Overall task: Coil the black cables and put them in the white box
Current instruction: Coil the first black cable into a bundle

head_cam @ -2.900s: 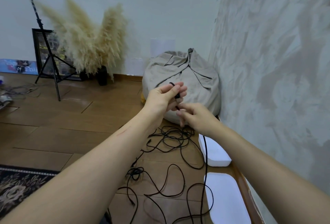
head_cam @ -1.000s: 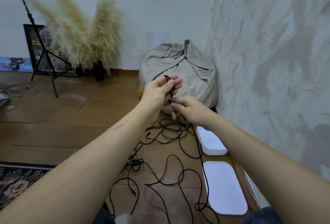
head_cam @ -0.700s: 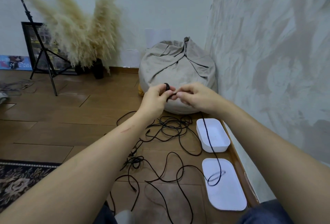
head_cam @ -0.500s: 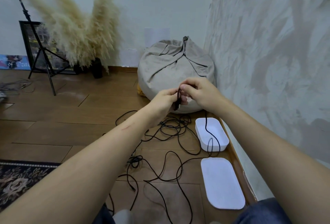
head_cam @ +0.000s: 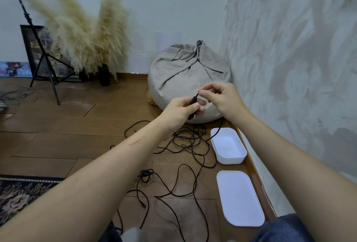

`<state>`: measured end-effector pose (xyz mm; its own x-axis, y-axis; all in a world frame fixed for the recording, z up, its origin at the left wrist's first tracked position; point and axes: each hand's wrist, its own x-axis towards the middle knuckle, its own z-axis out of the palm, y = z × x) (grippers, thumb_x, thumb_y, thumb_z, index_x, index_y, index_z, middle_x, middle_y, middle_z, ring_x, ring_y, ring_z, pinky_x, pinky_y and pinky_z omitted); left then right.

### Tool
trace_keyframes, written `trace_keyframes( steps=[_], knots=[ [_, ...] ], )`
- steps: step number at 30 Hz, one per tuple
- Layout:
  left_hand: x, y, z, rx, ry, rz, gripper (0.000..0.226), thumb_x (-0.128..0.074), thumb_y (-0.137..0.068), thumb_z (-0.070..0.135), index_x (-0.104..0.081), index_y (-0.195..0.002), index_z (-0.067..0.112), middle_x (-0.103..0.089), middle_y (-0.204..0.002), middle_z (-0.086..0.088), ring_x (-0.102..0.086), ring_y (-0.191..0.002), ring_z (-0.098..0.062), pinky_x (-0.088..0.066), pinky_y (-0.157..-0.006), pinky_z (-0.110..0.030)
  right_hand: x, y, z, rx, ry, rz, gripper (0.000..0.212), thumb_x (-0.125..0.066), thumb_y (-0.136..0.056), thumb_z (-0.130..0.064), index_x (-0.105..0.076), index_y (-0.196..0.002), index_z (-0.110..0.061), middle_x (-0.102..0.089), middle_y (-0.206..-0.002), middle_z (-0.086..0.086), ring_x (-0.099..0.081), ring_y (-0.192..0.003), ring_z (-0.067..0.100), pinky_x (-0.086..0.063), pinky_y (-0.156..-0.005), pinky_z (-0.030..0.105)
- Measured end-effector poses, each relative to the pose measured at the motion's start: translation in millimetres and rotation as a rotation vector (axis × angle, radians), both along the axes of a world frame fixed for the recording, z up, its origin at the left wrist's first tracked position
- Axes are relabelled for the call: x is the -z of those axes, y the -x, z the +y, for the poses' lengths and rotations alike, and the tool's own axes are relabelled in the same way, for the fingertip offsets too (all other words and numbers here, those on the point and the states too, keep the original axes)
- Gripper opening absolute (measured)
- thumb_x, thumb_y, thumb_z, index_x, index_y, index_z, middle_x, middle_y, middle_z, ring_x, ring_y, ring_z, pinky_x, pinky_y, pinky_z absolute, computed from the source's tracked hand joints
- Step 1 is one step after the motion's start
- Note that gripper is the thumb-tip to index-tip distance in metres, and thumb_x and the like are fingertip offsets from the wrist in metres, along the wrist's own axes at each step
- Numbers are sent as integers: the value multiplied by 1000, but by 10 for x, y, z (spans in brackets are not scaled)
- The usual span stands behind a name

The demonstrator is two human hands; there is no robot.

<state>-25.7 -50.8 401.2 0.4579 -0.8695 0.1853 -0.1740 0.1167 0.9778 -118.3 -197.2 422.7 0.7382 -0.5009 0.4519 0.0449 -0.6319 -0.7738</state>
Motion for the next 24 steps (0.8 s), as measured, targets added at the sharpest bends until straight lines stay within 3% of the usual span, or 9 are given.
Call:
trace_keyframes(
  steps=[6,10,15,19,22,24],
  knots=[
    [-17,-3,30,39,10,98,20,-49,-105,6,-66,-117,5,-71,-95,-1,-71,-92,-11,-54,-86,-19,-17,62,2,-38,-55,1,15,-70,-92,-15,-73,-97,-1,-63,-72,13,-54,-66,8,-41,-63,18],
    [-37,-25,50,77,-23,121,28,-44,-108,7,-61,-127,-2,-70,-96,-1,-68,-92,-11,-54,-84,-20,-14,54,-19,-57,-2,47,13,-69,-94,-18,-73,-95,-6,-65,-73,16,-52,-68,17,-40,-66,29],
    [-152,-30,105,181,-56,188,29,-42,-108,8,-61,-128,1,-68,-94,2,-63,-85,-8,-54,-85,-21,-63,91,-27,-72,-76,41,15,-70,-93,-19,-75,-97,-6,-67,-78,16,-56,-70,8,-44,-73,25],
    [-247,-7,139,216,0,271,28,-45,-106,6,-60,-128,-2,-71,-97,-1,-65,-88,-11,-56,-86,-22,-9,72,31,-132,-236,59,18,-62,-99,-20,-73,-105,-7,-60,-72,3,-44,-64,14,-35,-55,22],
    [-348,-13,134,201,122,370,26,-45,-105,3,-62,-125,-1,-72,-97,-2,-67,-89,-12,-55,-91,-25,59,32,121,-177,-206,108,21,-53,-104,-14,-69,-91,-19,-59,-67,-6,-45,-56,7,-38,-53,20],
    [-382,-19,103,124,211,446,23,-45,-105,1,-64,-118,1,-72,-97,-3,-68,-88,-12,-57,-87,-23,122,-18,246,-204,-132,199,27,-48,-105,-14,-62,-84,-20,-62,-72,2,-48,-58,11,-40,-55,25]
  ],
)
